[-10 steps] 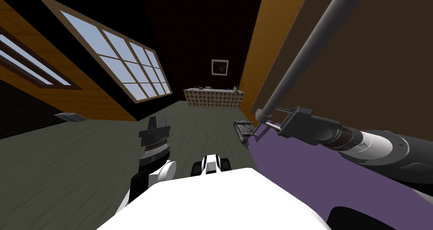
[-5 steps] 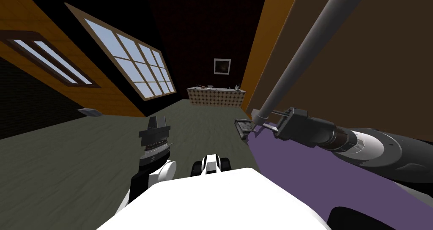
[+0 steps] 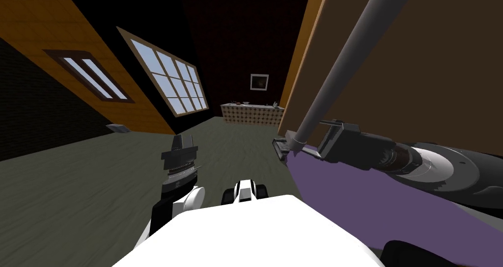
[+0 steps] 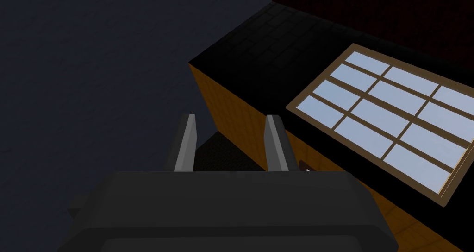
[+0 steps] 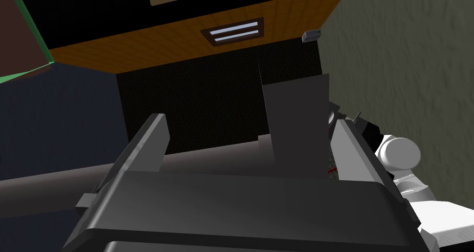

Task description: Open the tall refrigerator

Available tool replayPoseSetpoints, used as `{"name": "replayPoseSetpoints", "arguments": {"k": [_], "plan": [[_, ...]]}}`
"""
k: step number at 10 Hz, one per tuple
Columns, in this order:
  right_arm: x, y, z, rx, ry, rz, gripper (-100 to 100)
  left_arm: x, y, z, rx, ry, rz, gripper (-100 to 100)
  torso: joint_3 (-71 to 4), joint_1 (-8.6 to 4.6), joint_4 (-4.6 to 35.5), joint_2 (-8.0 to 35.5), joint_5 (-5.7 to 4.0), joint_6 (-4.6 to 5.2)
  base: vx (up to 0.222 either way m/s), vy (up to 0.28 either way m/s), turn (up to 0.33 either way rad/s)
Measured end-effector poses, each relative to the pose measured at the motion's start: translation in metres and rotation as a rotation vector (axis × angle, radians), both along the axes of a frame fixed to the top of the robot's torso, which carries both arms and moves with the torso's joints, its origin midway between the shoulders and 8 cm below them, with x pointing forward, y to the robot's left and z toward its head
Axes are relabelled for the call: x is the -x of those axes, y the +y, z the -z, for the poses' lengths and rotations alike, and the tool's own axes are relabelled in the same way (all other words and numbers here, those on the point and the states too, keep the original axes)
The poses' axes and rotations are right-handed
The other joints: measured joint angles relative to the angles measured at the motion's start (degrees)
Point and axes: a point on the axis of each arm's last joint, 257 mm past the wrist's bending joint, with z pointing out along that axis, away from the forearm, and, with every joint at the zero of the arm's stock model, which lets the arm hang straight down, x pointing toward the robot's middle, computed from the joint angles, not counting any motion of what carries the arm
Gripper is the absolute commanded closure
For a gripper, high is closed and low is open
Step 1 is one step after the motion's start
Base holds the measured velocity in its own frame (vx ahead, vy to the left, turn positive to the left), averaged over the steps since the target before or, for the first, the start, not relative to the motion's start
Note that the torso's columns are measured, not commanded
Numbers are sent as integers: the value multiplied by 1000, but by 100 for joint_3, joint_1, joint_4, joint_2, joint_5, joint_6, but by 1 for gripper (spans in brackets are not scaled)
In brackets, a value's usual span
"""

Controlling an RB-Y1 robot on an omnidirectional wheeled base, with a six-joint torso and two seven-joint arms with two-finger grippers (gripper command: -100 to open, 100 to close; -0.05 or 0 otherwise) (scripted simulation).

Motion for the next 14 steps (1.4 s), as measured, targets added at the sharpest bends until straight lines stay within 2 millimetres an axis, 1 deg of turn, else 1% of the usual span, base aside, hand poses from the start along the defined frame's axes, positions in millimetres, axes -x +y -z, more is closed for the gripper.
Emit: {"name": "replayPoseSetpoints", "arguments": {"k": [4, 6, 10, 12, 14], "plan": [[-5, -1, -13, 24, 9, 6, -100, 0, 0, 0, 0, 0, 0, 0, -31, 53, 83, 119, 88, -34, 7, 8, -10], [-7, -2, -18, 27, 12, 12, -100, 0, 0, 0, 0, 0, 0, 0, -36, 65, 110, 153, 116, -47, -8, 11, 2], [-6, 1, -18, 30, 19, 3, -100, 0, 0, 0, 0, 0, 0, 0, -50, 70, 119, 147, 125, -46, -3, 2, 0], [-6, 2, -21, 33, 21, 4, -100, 0, 0, 0, 0, 0, 0, 0, -64, 76, 137, 165, 146, -53, -6, 1, 1], [-7, 5, -20, 32, 22, 0, -100, 0, 0, 0, 0, 0, 0, 0, -45, 87, 130, 154, 128, -58, 0, -14, 8]]}}
